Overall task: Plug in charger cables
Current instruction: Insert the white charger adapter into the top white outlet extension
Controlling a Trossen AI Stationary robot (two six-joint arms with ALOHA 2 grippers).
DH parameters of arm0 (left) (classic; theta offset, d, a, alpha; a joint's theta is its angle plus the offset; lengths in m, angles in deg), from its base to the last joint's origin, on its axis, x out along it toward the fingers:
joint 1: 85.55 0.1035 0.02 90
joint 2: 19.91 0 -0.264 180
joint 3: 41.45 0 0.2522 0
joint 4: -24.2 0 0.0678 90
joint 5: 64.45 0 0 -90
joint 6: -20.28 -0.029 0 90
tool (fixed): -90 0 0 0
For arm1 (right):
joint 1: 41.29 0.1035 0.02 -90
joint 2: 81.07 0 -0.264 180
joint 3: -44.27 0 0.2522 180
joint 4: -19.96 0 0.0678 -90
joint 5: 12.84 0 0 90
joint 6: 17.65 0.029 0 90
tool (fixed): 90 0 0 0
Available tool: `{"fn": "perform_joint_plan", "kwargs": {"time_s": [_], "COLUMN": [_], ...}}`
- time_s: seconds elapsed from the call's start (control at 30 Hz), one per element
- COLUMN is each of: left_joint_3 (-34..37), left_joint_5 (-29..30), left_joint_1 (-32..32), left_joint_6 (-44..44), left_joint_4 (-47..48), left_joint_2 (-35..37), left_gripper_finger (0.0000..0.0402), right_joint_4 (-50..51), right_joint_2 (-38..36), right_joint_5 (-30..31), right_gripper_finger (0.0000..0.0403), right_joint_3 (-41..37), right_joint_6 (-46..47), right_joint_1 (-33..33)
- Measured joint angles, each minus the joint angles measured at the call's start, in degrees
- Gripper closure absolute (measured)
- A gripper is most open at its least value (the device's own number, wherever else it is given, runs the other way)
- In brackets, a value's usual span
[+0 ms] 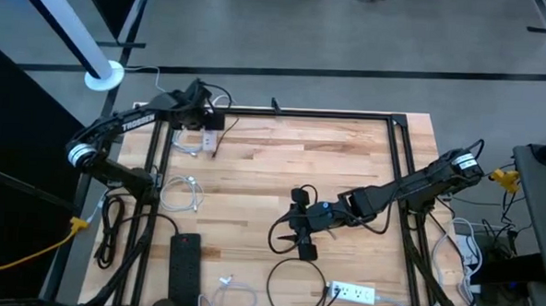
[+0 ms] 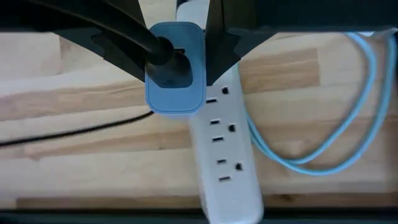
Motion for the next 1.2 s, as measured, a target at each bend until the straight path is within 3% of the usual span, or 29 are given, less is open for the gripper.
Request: {"fn": "perform_joint_plan", "kwargs": {"time_s": [0.2, 1.2], "left_joint_3": [0.0, 0.4], "left_joint_5": [1.5, 1.4], "left_joint_1": [0.0, -0.3], "left_joint_6": [2.2, 2.6], "left_joint_4": [3.8, 1.1], "left_joint_2": [0.7, -3.8], "left_gripper_finger": [0.0286, 0.0286], "right_joint_4": [-0.4, -0.4], "right_joint_2": [0.0, 0.0], "right_joint_5": [0.1, 0.5], "right_gripper_finger": [0.0208, 0.0208], "right_joint_3": [-0.2, -1.6], "right_joint_6": [0.3, 3.1], "right_joint_1": [0.0, 0.9]}}
